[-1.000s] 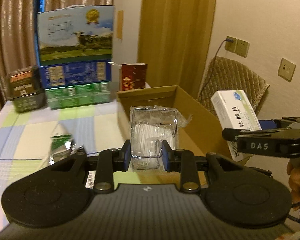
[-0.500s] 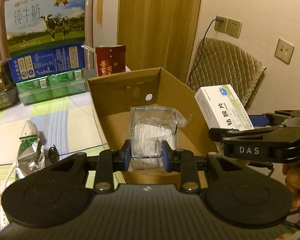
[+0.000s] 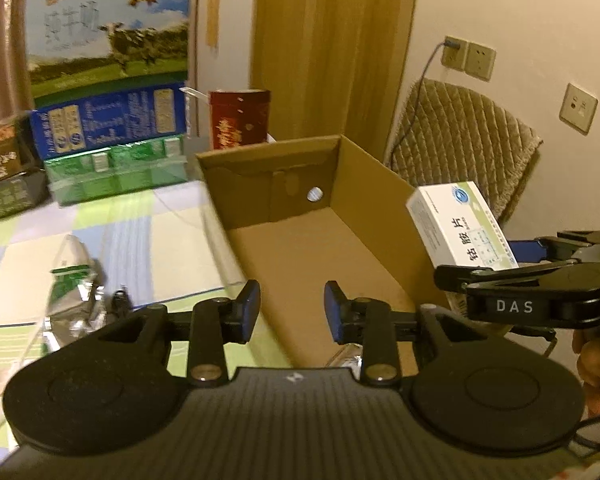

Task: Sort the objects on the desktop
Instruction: 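Carry the box with the right gripper over the cardboard box and release, then withdraw both tools back over the table toward the remaining items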

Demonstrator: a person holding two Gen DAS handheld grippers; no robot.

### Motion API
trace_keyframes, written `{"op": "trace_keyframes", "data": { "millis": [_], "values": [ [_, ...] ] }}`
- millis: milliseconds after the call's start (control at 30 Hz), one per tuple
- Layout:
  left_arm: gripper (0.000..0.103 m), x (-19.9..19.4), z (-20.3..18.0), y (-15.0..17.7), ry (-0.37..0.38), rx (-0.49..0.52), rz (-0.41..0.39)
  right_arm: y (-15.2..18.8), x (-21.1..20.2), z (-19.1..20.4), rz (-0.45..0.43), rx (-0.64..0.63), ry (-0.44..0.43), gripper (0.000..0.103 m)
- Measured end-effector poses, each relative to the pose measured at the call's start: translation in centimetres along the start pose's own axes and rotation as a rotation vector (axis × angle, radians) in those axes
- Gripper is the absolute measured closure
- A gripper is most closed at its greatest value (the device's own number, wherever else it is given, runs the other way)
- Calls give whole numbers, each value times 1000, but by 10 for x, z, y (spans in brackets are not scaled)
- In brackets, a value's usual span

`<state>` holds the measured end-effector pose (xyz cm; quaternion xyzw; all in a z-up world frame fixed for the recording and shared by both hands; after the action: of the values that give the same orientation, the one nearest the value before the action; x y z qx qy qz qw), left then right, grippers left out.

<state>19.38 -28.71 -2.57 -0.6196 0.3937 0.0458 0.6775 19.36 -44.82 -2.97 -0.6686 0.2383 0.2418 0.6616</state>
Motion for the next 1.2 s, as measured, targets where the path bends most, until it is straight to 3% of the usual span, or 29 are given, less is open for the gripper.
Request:
{"op": "trace_keyframes", "data": {
  "millis": [200,267,467,667,800,1133,1200],
  "values": [
    [74,-20,16,0,-31,-24,-20,-4,1,11,2,7,-37,34],
    [74,-25,20,2,-38,-34,-25,-6,-1,13,-4,11,-42,18],
    [69,-39,36,8,-72,-45,-34,-7,-24,12,-48,54,-45,15],
    [52,-64,53,19,-109,-68,-36,1,-59,19,-76,107,-65,15],
    [33,-86,64,26,-137,-66,-49,7,-86,37,-104,111,-91,14],
    [1,-154,103,52,-250,-61,-77,22,-129,117,-126,34,-213,2],
    [1,-166,113,59,-272,-60,-76,24,-133,131,-122,20,-240,2]
  ]
}}
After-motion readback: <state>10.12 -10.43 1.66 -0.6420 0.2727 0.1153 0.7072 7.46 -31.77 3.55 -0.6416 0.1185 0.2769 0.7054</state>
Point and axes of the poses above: each gripper's, at about its wrist camera, not at the fingertips, and x roughly the way its jaws point, z to its left, y to its underside, the point moved 8 cm from there along x, roughly the way its jaws point, and after that the axes turned 1 degree about -z, right-handed, at the moved point
